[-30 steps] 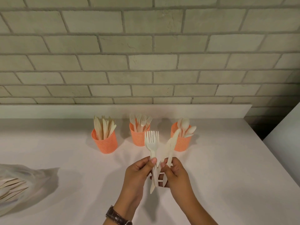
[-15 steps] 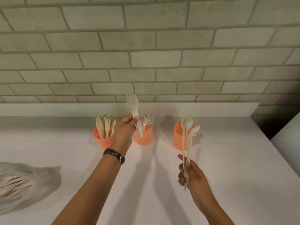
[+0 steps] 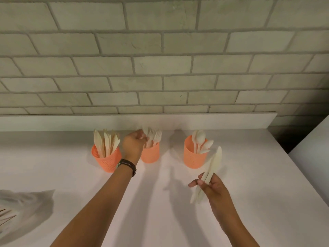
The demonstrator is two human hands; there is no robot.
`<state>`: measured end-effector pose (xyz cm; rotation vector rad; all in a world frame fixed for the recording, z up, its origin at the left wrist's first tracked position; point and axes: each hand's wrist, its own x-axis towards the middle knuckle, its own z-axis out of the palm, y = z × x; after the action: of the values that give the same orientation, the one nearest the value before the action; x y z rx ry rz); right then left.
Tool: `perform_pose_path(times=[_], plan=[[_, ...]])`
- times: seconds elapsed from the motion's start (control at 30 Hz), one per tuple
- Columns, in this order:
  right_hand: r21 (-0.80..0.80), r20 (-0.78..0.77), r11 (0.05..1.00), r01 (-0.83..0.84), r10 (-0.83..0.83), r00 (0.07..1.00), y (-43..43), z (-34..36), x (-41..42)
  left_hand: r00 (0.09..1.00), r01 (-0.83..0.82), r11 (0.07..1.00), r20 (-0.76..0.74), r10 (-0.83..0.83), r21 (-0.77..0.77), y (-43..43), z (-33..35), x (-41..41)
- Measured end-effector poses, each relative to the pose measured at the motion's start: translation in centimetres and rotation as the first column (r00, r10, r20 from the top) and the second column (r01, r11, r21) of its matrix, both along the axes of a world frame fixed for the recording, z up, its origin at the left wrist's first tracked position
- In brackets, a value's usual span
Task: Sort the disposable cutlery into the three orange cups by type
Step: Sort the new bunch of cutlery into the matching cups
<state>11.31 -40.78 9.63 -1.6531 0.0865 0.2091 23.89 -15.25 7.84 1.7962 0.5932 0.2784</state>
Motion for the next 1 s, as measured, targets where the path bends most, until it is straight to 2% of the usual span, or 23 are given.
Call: perform_pose_path(times=[0.13, 0.3, 0.47, 0.6, 0.73, 0.83, 1.0], plan=[[-0.161, 0.094, 0.986, 0.034, -0.019, 0.995, -0.6, 1.1, 3.1, 0.994, -0.038, 0.999, 0.1, 0.037, 0.003, 0.3, 2.1, -1.9], [-0.199, 0.185, 0.97, 0.142, -0.105, 0.977, 0.2, 3.1, 8.8, 0.973, -0.033, 0.999, 0.227, 0.042, -0.043, 0.3, 3.9, -5.9], [-0.226, 0.282, 0.961, 0.159, -0.092, 0.955, 1.6, 5.4, 12.8, 0.967, -0.021, 0.988, 0.247, 0.059, -0.152, -1.1, 4.2, -10.4], [-0.156, 0.26, 0.985, 0.076, -0.033, 0.965, 4.4, 5.9, 12.8, 0.97, -0.082, 0.984, 0.214, 0.116, -0.16, -0.2, 3.7, -13.3], [-0.074, 0.205, 0.988, -0.137, 0.15, 0.967, 8.8, 5.3, 10.7, 0.956, -0.183, 0.965, 0.195, 0.218, -0.186, 1.8, 3.7, -15.7], [-0.088, 0.189, 0.962, -0.258, 0.271, 0.944, 12.8, 4.3, 9.3, 0.942, -0.228, 0.952, 0.202, 0.269, -0.204, 4.1, 3.9, -17.4], [-0.123, 0.185, 0.954, -0.272, 0.292, 0.938, 20.3, 2.9, 7.6, 0.941, -0.217, 0.946, 0.206, 0.268, -0.241, 10.2, 3.5, -19.2]])
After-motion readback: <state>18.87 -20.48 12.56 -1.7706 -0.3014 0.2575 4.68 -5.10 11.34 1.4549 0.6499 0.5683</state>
